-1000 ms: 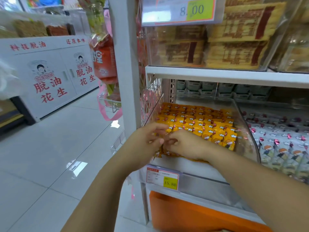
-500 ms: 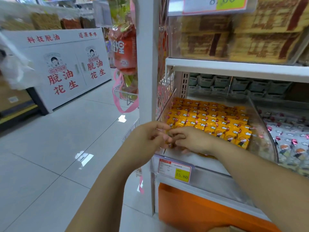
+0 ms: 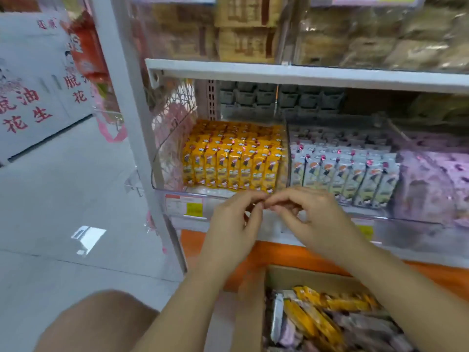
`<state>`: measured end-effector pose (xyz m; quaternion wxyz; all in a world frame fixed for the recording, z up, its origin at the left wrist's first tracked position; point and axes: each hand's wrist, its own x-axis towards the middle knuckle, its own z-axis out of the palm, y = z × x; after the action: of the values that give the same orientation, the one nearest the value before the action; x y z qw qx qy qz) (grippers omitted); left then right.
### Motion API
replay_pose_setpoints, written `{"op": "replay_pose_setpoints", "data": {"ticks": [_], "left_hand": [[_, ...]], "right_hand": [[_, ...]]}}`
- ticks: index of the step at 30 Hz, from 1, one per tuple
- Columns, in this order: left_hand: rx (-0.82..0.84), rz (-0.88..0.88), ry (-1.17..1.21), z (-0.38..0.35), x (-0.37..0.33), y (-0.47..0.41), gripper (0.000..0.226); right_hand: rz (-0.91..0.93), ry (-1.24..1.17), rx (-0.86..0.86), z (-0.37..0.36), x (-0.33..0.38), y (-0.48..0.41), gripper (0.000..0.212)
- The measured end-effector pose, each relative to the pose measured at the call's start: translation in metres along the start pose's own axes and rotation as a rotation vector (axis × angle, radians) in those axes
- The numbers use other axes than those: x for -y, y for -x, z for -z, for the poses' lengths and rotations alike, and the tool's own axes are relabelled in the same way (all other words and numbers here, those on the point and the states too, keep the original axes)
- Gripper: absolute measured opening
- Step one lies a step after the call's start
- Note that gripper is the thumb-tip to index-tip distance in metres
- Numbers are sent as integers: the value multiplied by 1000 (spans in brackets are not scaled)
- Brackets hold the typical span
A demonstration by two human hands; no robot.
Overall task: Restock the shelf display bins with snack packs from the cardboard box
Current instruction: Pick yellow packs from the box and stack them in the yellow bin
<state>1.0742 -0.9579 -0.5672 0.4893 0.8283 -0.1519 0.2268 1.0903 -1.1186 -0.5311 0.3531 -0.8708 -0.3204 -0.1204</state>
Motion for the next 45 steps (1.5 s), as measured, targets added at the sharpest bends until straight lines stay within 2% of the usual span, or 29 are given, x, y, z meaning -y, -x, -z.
{"op": "replay_pose_setpoints", "data": {"ticks": [4,8,11,15,17,19,23,28,31,36,41,43,45], "left_hand": [[107,-23,-7,-60,-6,37,19],[388,14,-76,-115,7,62,22],[554,118,-127,-147,23,78,20],[740,209,-270,-181,52,101,27],[770,244,-378,-191,62,108,36],[796,258,-451,-198,71,112,44],[886,361,-485,-213,83,117,50],[1004,485,-528,-221,95,127,55],[1065,402,-618,-222,98,132,48],[1115,471,-645,-227,93,136,54],[1103,504,-732,-226,93,130,71],[1132,538,-685,-222,98,126,68],[1200,604,-583,-217,100,125,56]], "right_hand": [[-187,0,53,15,-33,76,17],[-351,64,93,23,-73,141,15],[-478,93,144,27,-105,182,15],[-714,145,321,28,-151,234,28],[-820,148,402,25,-171,250,37],[-881,128,412,21,-186,253,45],[-902,107,332,5,-206,242,56],[-896,105,398,-16,-213,245,61],[-868,165,379,-20,-211,247,55],[-829,148,399,-30,-196,237,34],[-773,124,516,-46,-179,233,42],[-789,137,568,-51,-179,234,43],[-812,83,575,-58,-177,231,40]]}}
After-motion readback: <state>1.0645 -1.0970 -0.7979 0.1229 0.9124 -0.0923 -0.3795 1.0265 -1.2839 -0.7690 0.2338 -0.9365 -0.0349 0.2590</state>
